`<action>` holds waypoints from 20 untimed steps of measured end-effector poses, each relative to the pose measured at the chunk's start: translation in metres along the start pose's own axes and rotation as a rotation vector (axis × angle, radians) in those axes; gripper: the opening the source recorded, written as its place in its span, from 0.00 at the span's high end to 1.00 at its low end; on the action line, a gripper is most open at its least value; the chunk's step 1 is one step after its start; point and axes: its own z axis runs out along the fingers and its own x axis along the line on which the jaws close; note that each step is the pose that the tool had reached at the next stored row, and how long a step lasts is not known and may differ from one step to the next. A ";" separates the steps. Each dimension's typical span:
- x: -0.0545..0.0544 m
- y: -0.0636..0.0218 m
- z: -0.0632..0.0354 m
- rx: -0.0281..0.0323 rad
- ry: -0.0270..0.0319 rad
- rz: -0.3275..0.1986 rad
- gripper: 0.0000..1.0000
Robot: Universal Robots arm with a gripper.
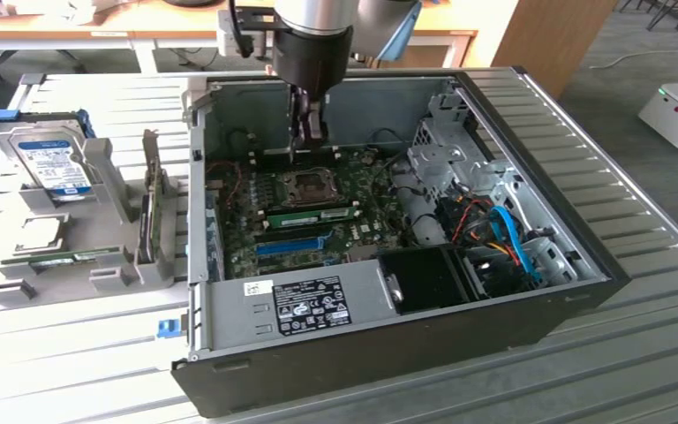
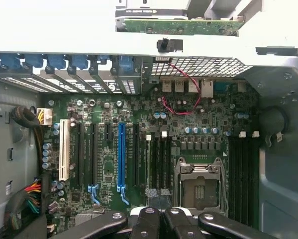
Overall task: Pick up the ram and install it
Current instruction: 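Press down the ram until it locks into place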
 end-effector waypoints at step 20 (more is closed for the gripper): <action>0.000 -0.0140 -0.0025 0.0000 0.0000 0.000 0.89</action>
